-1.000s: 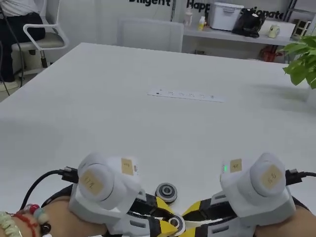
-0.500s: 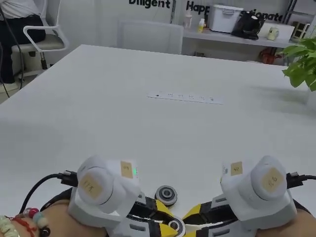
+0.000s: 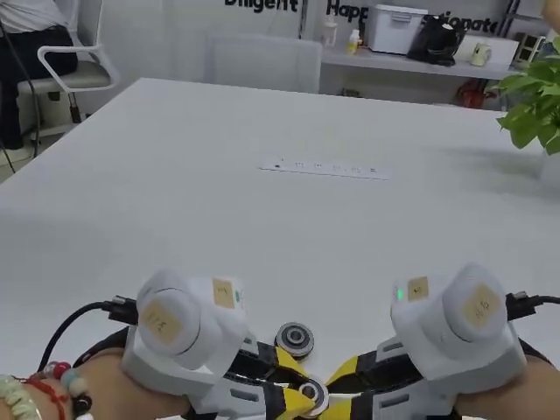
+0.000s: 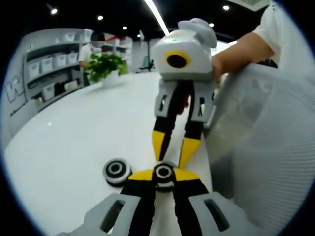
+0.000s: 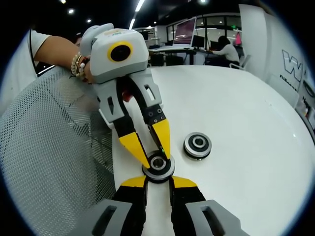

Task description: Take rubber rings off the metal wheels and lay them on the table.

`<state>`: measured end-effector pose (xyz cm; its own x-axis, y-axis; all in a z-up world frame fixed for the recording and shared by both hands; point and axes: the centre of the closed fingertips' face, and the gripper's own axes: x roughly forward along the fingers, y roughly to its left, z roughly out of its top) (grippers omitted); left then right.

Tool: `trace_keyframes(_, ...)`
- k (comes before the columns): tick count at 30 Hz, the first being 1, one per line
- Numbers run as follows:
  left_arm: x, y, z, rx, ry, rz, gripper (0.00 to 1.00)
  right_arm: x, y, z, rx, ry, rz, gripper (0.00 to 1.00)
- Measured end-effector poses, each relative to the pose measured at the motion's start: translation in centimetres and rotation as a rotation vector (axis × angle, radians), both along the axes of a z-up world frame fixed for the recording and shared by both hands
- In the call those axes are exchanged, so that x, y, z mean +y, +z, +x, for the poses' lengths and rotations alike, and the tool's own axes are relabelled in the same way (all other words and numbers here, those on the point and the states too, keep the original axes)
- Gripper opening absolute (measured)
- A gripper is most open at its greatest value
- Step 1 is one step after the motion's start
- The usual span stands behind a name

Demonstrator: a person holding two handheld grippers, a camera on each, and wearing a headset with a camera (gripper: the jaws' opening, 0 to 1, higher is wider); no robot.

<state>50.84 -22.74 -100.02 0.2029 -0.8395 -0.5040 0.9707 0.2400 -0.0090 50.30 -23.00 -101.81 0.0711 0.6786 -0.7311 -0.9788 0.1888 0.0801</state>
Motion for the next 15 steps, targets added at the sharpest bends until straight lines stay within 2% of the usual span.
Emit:
trace_keyframes(3, 0.10, 0.00, 0.04, 0.001, 0.001, 0.000, 0.14, -0.42, -0.19, 0.05, -0.008, 0.001, -0.020, 0.00)
trace_keyframes(4, 0.10, 0.01, 0.03, 0.001, 0.001, 0.000, 0.14, -0.31, -0.11, 0.17, -0.008, -0.008, -0.009, 0.00)
trace_keyframes(9, 0.13, 0.00, 0.00, 0.000, 0.001, 0.002, 0.14, -0.37, -0.20, 0.20, -0.001, -0.019, -0.016, 0.00)
trace_keyframes(15, 0.15, 0.00, -0.05, 0.000, 0.000, 0.003, 0.14, -0.13, 0.14, 0.30, 0.010, -0.046, 0.008, 0.17)
